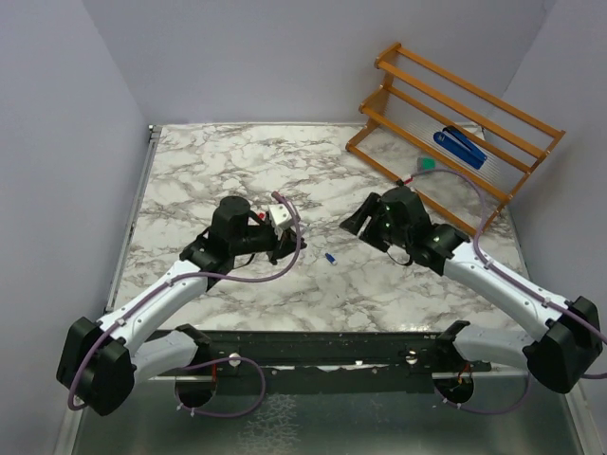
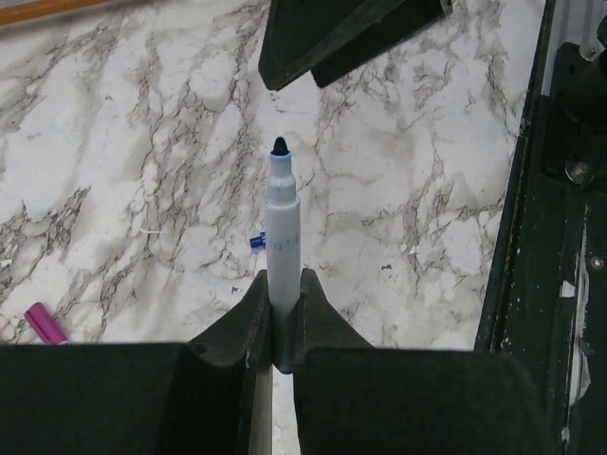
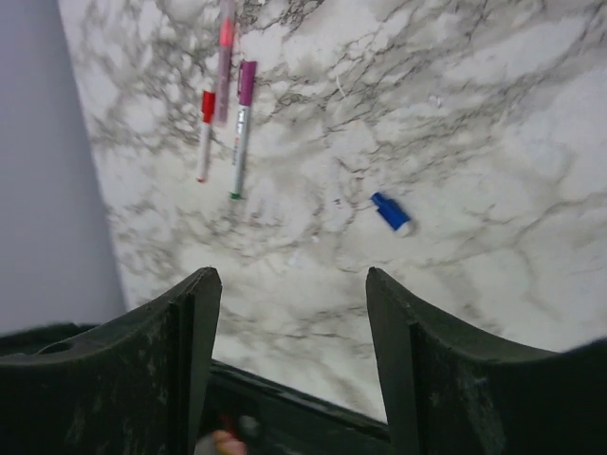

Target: Insert the pens into the pen caps

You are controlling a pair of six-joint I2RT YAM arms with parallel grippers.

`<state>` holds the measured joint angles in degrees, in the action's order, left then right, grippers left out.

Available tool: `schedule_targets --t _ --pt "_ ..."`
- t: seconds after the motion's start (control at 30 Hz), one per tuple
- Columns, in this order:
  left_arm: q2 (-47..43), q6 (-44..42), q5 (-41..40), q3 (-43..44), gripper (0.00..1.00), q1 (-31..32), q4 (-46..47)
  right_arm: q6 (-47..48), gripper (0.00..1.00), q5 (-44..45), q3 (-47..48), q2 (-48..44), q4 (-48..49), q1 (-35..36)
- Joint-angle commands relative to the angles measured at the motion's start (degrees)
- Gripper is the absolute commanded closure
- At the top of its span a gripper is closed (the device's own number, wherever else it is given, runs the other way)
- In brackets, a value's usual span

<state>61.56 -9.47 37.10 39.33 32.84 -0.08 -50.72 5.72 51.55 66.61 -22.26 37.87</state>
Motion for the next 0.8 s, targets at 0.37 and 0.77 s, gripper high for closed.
schedule_targets --t 0.37,0.77 --pt "-9.64 4.89 -0.53 2.30 1.00 -0.58 0.51 -68.76 0.37 -6.60 3.29 21.78 0.13 1.99" --pt "-9.49 2.58 -4.77 2.24 1.00 0.92 -2.26 -75.55 0.55 -5.93 2.12 26.82 -3.07 4.26"
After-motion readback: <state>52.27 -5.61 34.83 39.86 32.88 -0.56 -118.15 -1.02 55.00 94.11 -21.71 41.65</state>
